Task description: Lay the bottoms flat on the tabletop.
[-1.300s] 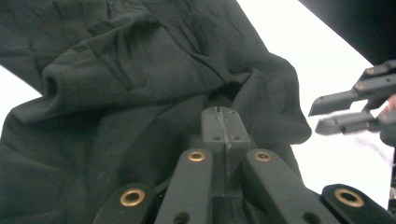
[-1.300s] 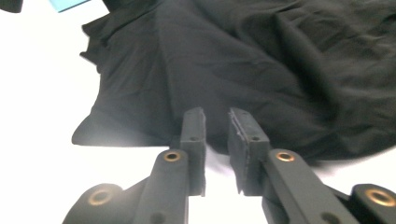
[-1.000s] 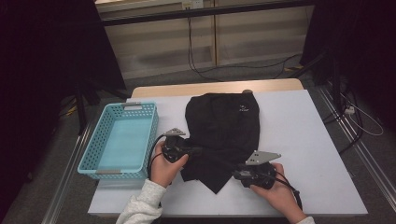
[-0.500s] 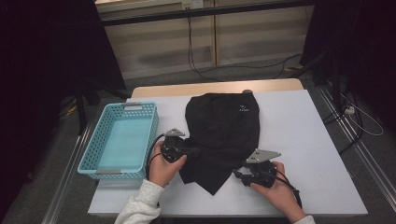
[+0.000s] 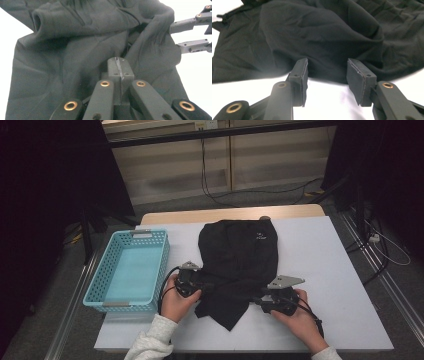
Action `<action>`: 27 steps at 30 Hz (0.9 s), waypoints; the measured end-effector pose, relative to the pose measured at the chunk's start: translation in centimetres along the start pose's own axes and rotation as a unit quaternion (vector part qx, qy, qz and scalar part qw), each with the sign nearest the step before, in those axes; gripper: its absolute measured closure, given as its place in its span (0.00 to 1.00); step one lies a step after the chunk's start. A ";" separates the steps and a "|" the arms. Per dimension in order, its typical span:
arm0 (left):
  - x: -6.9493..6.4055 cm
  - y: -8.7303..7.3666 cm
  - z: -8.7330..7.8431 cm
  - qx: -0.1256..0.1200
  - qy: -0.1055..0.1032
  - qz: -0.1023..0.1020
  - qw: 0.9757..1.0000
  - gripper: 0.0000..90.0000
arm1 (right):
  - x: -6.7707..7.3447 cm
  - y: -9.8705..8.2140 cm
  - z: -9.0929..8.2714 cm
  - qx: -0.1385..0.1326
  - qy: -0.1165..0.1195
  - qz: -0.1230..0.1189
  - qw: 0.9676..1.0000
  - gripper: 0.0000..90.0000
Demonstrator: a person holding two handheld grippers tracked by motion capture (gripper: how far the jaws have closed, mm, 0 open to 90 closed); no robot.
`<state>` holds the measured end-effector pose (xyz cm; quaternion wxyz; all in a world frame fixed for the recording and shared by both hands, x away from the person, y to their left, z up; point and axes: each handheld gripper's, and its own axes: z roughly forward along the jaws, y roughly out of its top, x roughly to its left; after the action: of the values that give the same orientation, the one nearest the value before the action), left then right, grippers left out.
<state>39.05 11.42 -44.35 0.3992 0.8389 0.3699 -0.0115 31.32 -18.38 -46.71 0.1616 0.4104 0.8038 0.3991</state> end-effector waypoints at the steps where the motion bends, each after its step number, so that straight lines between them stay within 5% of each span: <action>1: 0.0 -0.1 0.0 0.003 -0.001 0.001 1.000 1.00 | 0.1 0.2 0.0 -0.003 0.000 -0.001 1.000 0.58; 9: -0.5 -0.6 0.1 0.003 -0.009 -0.002 1.000 1.00 | 1.4 1.0 1.3 0.006 0.018 -0.028 0.999 0.60; 17: -0.9 -0.8 -0.2 0.000 -0.017 -0.001 1.000 1.00 | 1.7 1.2 1.9 0.008 0.051 -0.036 0.998 0.97; 27: -1.2 0.1 -1.0 -0.016 -0.035 -0.001 0.999 1.00 | 0.5 0.4 -0.3 0.002 0.057 -0.025 0.998 0.99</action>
<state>37.97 11.35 -43.25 0.4254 0.8310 0.3566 -0.0352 31.08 -17.98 -46.15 0.1248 0.3672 0.8225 0.4159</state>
